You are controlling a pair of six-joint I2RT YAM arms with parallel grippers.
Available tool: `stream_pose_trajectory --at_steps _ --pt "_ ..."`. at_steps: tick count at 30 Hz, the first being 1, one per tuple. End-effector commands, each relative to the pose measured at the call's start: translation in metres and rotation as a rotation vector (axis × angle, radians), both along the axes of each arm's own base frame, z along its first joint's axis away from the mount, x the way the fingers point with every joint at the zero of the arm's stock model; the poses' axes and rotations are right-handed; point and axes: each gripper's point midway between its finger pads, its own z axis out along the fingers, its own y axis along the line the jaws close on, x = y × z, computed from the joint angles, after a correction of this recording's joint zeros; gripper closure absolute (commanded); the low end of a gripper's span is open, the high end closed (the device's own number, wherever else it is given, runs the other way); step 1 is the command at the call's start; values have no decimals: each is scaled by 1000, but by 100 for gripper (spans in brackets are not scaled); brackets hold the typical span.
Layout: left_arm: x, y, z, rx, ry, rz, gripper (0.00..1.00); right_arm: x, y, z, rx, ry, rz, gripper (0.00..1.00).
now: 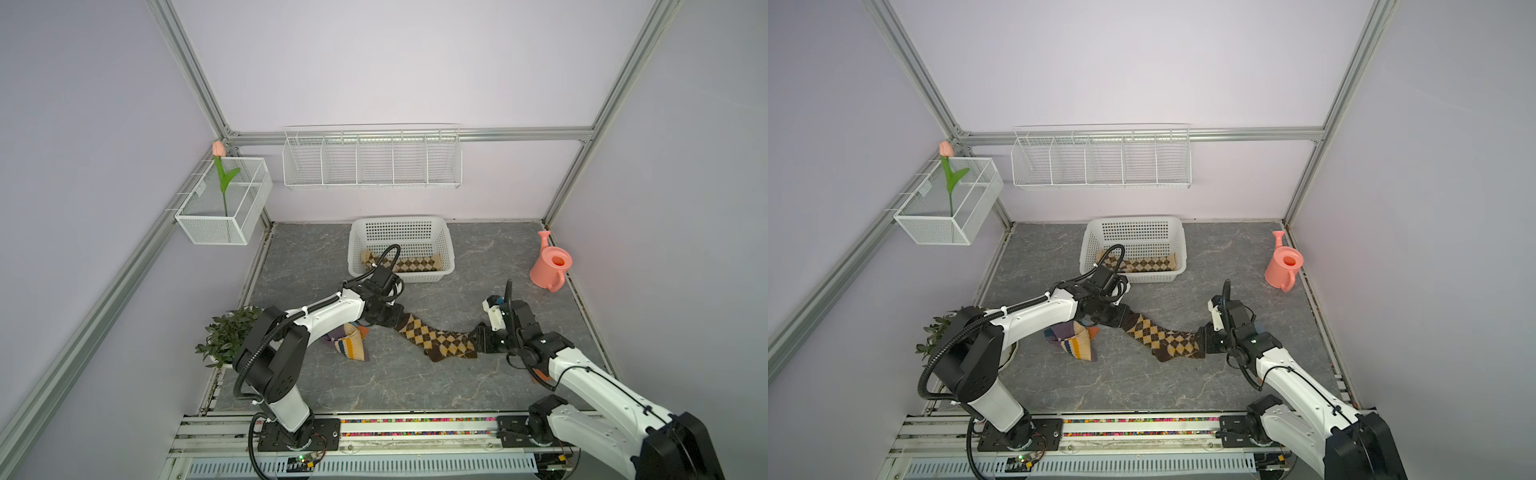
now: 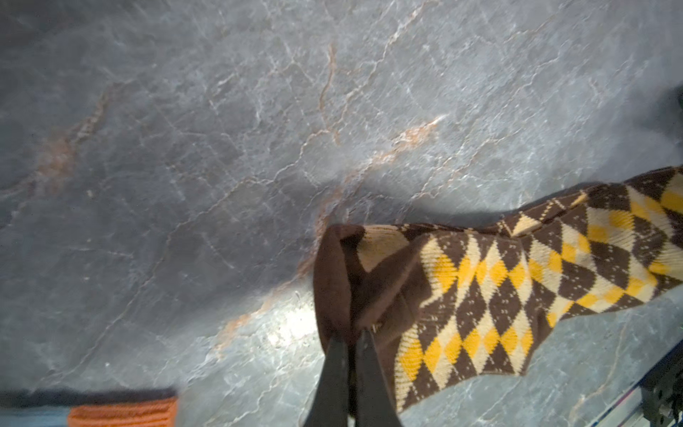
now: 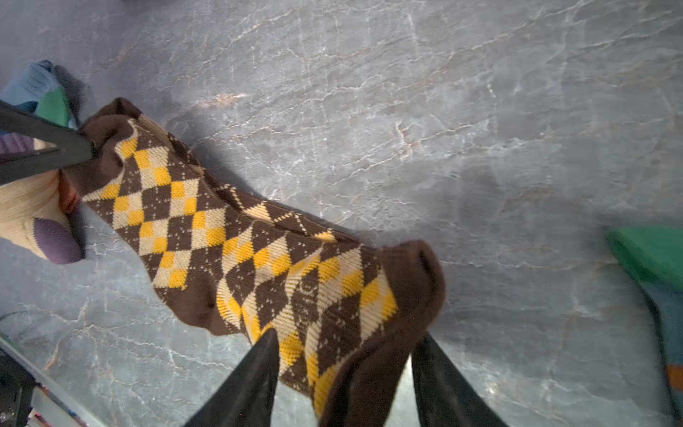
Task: Place the socks together as a pair
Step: Place the sock in the sock, then pick up a pair of socks from the center of the board.
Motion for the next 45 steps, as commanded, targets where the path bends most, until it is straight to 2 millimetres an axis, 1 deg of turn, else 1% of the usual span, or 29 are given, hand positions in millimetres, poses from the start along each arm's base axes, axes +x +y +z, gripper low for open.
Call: stream_pose_trajectory --at_steps 1,3,5,10,13,17,21,24,26,29,31,34,36,38,40,42,45 --pt "0 4 -4 10 -3 10 100 4 -9 9 16 -54 -53 39" --pt "1 6 -2 7 -10 11 100 2 -11 11 28 -61 -67 38" --pt "3 8 -3 2 -9 16 100 0 -8 12 46 -52 -59 37" --pt "5 10 -7 -23 6 20 100 -3 2 -3 62 32 -20 39" --pt "6 8 -9 -34 16 19 100 -2 3 -13 47 65 -10 39" --pt "5 5 -9 -50 24 11 100 2 8 -19 39 104 8 39" --pt "5 1 1 -78 17 8 100 0 13 -23 35 152 42 46" --pt "5 -1 9 -96 11 7 100 -3 16 -14 33 129 55 46" --pt "5 0 9 -87 12 9 100 -6 25 2 39 81 81 46" --pt "7 1 2 -67 24 15 100 -12 51 29 19 9 184 46" --pt "8 0 -2 -64 33 16 100 -16 66 41 -21 -17 251 47" --pt "11 -2 -2 -67 38 19 100 -21 88 47 -41 -38 349 47" --pt "13 -3 5 -74 28 17 100 -24 100 43 -44 -32 404 47" --pt "15 -6 19 -91 9 15 100 -28 109 34 -63 -9 446 48" --pt "16 -8 39 -115 -16 9 100 -28 108 23 -89 12 445 50" --pt "15 -14 64 -147 -57 -10 100 -27 105 18 -98 8 430 50" --pt "10 -23 103 -194 -112 -44 100 -22 97 19 -84 -14 382 52"
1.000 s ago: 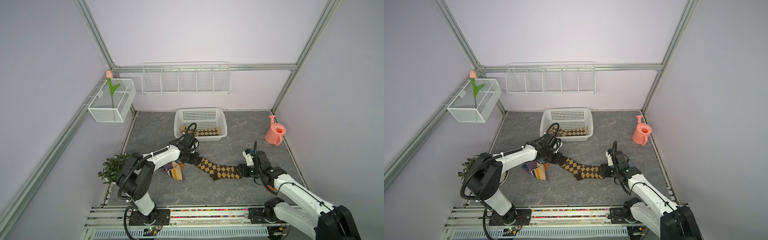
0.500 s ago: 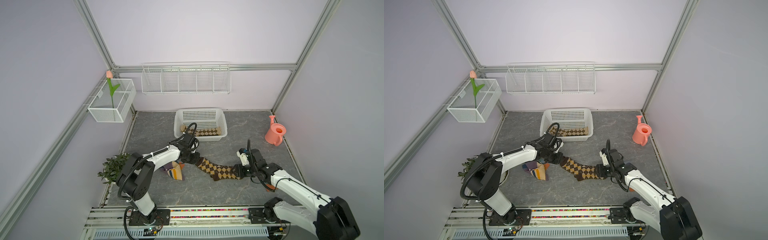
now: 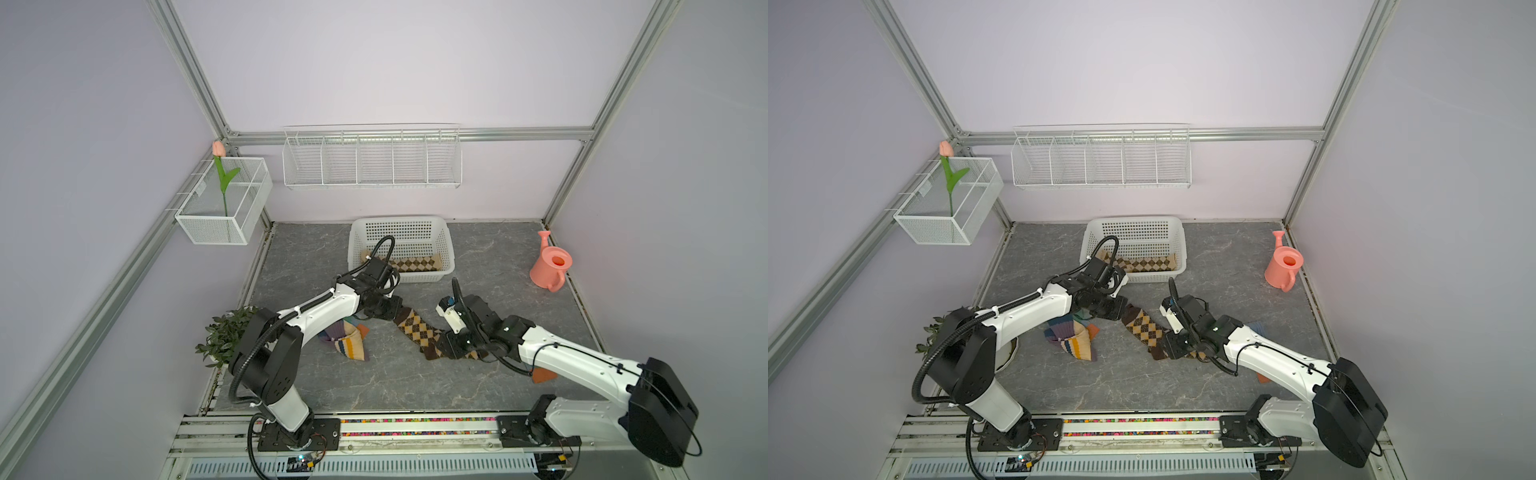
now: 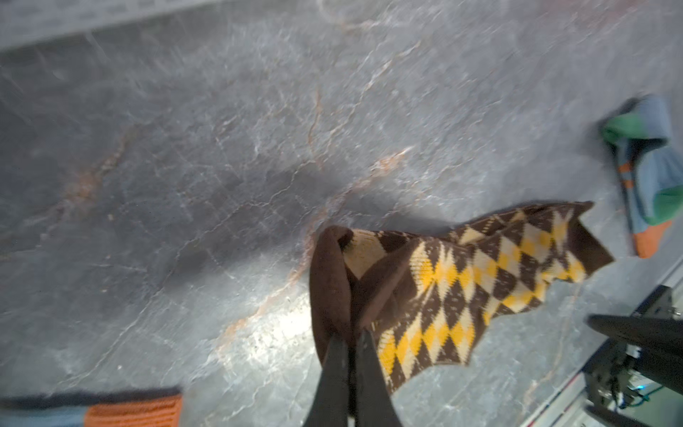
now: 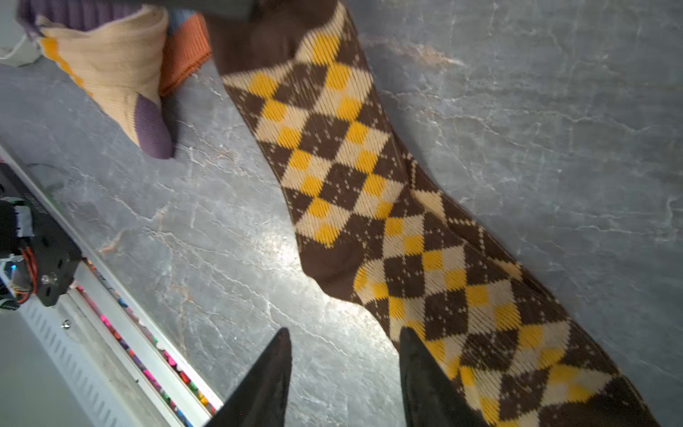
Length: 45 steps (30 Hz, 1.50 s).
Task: Place the socks together as a pair
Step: Pick up a pair of socks from the center of the board.
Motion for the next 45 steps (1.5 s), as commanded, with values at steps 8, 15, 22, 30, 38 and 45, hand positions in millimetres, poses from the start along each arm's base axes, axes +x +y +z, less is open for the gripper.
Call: stream_pose_trajectory --at_steps 8,15,22,30,38,45 --pt "-30 -33 99 -84 -133 -152 100 17 -33 26 110 -71 -129 56" --pt "-31 -36 97 -73 -126 -158 100 20 -33 24 121 -59 -123 57" --pt "-43 -49 186 -235 -240 -216 100 25 -31 45 148 -110 -112 57" --pt "-64 -53 243 -361 -303 -304 100 22 -29 86 243 -193 -64 49" --pt "-82 -53 248 -412 -279 -374 100 21 -12 136 400 -329 43 19" --pt "-101 -51 272 -470 -297 -467 100 9 25 182 622 -366 263 12"
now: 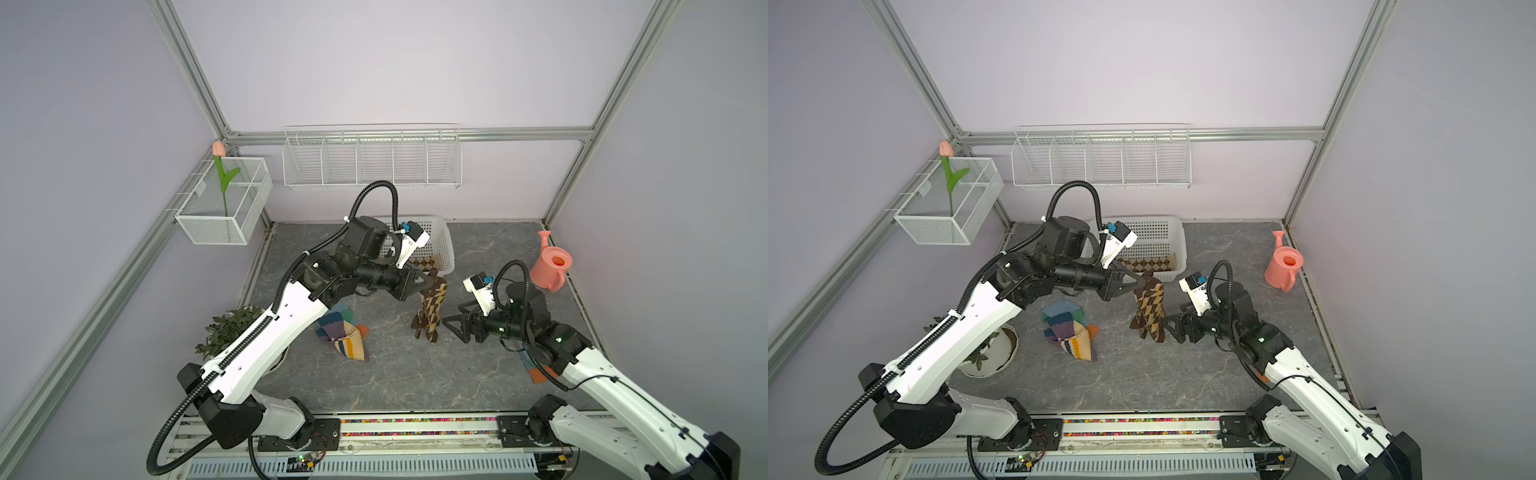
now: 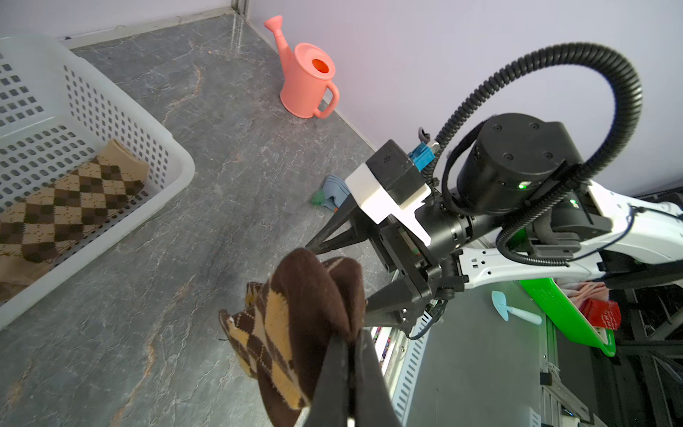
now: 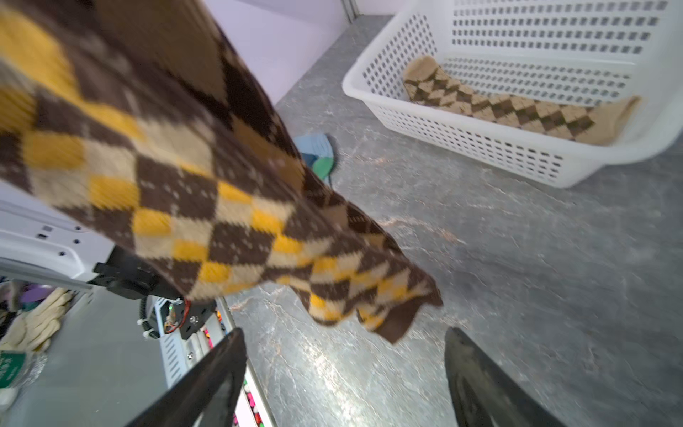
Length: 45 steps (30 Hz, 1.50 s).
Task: Place the socks together as a pair
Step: Pick up a pair of socks from the center of the board.
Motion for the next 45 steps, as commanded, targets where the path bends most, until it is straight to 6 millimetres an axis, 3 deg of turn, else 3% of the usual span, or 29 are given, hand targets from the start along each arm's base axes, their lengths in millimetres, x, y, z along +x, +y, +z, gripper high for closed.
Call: stream_pose_trajectory --at_steps 1,8,16,24,28,33,36,41,45 --pt "-21 4 27 -55 -44 -87 100 -10 25 41 140 -90 181 12" --pt "-37 7 47 -124 -70 -149 100 -17 45 43 208 -43 327 14" --pt "-40 4 52 -153 -73 -180 100 -33 50 68 355 -67 414 19" --pt "-43 3 57 -171 -84 -201 100 -50 54 82 464 -41 541 32" --pt "-39 6 57 -176 -94 -182 100 -56 54 80 470 -16 562 42" --pt "-5 20 41 -148 -99 -13 100 -42 49 47 331 67 417 67" --pt "11 23 12 -109 -72 75 100 -37 40 27 243 113 321 79" --pt "11 3 -26 -147 11 41 100 -50 23 9 174 178 250 87" --pt "4 -16 -29 -174 20 -3 100 -62 9 6 147 194 210 88"
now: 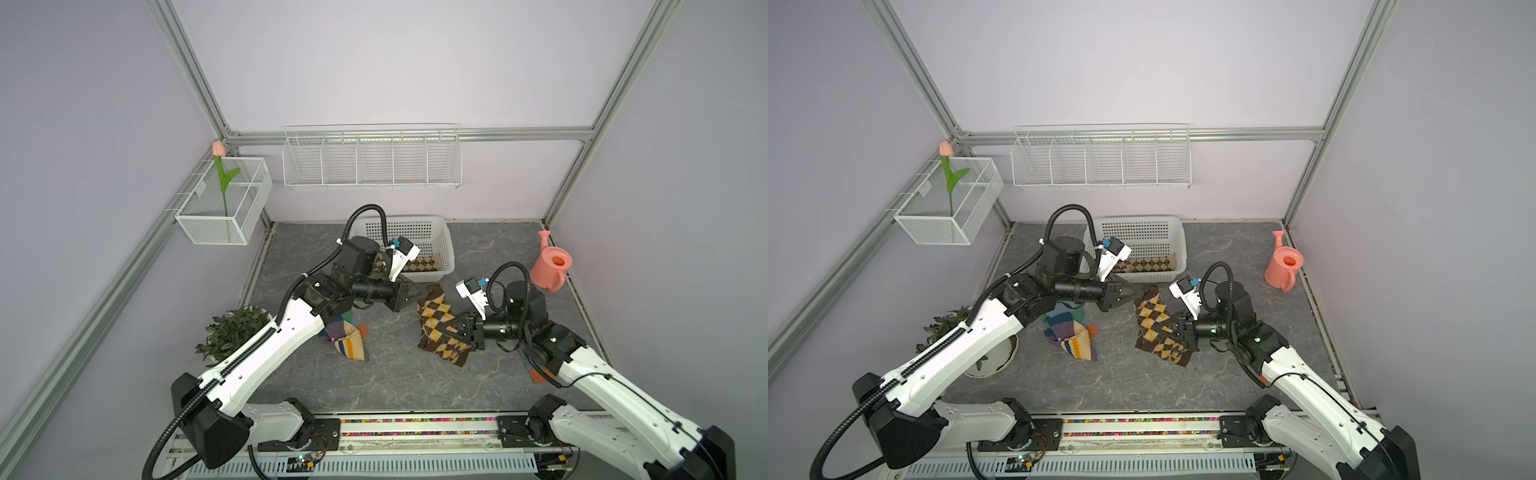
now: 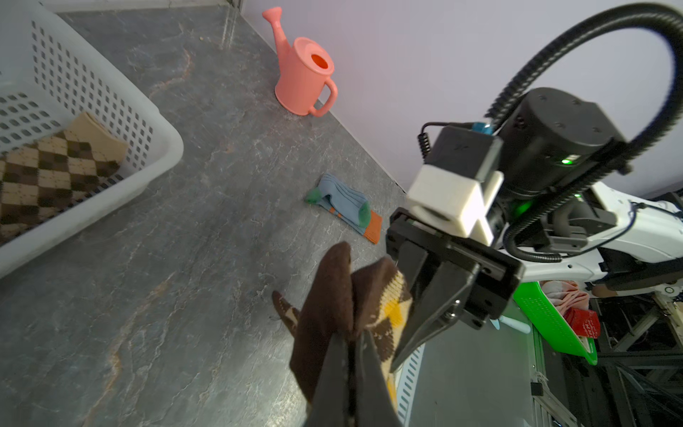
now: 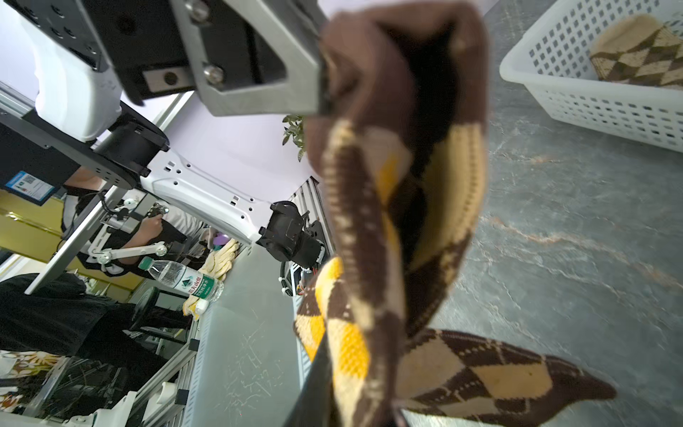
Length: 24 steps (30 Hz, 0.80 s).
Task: Place the socks together as a pair
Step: Pick up a pair of socks from the center of the board.
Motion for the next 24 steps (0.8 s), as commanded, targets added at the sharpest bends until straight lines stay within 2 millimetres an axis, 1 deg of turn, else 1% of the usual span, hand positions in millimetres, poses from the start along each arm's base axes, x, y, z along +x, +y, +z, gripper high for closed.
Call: stream_pose_trajectory --at_steps 1,3,5,6,8,9,13,15,16,18,20,22,24 --pt "1 -18 25 -102 -49 -23 100 -9 -14 -18 -82 37 -42 89" --pt "4 -19 23 -97 -51 -12 100 -10 -17 -21 -107 49 -53 89" --pt "11 -12 12 -44 -50 42 100 -5 -15 -29 -136 71 -59 89" --pt "16 -6 3 -8 -49 72 100 -2 -13 -34 -151 86 -56 89" --pt "24 6 -16 42 -41 134 100 6 -8 -50 -188 134 -47 89" --pt "29 15 -28 59 -29 167 100 12 -3 -61 -213 164 -39 88" --pt "47 57 -81 158 30 339 100 38 15 -100 -287 260 -36 88" --pt "54 77 -103 229 26 431 100 50 27 -110 -288 274 -32 87" --pt "57 87 -113 269 15 472 100 55 34 -114 -280 280 -29 86" --pt "61 101 -125 325 3 537 100 62 47 -119 -267 290 -19 79" --pt "64 112 -134 374 -1 587 100 65 54 -125 -269 302 -11 70" --pt "68 123 -146 435 7 642 100 67 55 -132 -292 313 -17 58" --pt "70 134 -157 494 16 684 100 67 47 -138 -332 300 -48 51"
